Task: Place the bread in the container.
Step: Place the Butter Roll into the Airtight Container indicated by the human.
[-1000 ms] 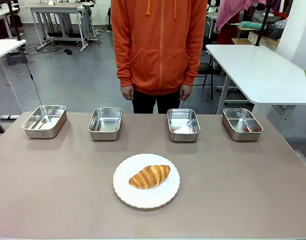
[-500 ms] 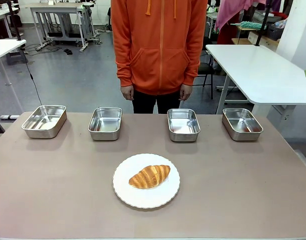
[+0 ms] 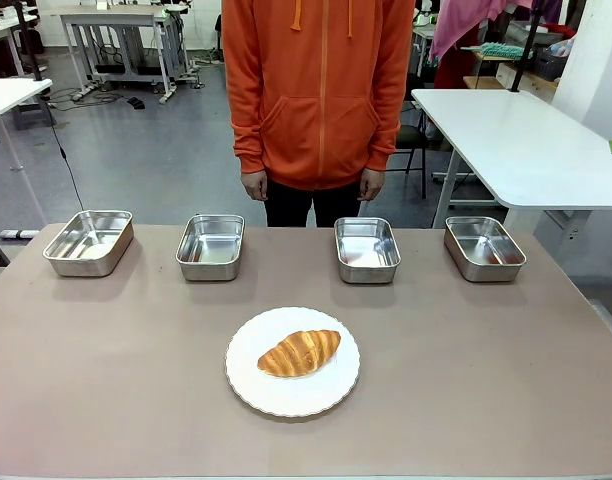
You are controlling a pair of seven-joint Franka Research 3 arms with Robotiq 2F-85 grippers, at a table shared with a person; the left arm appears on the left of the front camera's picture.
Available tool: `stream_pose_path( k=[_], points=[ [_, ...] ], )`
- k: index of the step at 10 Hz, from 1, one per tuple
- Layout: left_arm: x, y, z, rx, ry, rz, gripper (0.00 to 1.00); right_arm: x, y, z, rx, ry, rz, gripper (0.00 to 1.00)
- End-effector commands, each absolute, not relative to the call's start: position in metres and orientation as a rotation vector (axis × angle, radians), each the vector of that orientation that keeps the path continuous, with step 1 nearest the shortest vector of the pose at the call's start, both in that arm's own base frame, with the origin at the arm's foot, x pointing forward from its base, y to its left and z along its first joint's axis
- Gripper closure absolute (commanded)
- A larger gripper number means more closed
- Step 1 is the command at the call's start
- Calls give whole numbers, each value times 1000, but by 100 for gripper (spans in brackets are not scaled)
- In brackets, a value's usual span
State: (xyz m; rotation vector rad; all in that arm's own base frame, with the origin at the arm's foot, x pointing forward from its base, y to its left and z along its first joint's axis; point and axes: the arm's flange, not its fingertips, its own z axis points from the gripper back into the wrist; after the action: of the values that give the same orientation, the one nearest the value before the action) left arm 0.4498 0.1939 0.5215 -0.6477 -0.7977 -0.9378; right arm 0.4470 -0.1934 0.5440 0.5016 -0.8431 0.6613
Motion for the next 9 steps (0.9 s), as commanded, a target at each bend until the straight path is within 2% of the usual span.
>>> stream_pose_path(
  k=[1, 9],
  points=[
    [450, 194, 523, -648, -802, -943, 0, 449, -193, 545, 511, -862, 661, 0],
    [450, 194, 523, -648, -802, -943, 0, 449, -193, 545, 511, -862, 661, 0]
  ],
)
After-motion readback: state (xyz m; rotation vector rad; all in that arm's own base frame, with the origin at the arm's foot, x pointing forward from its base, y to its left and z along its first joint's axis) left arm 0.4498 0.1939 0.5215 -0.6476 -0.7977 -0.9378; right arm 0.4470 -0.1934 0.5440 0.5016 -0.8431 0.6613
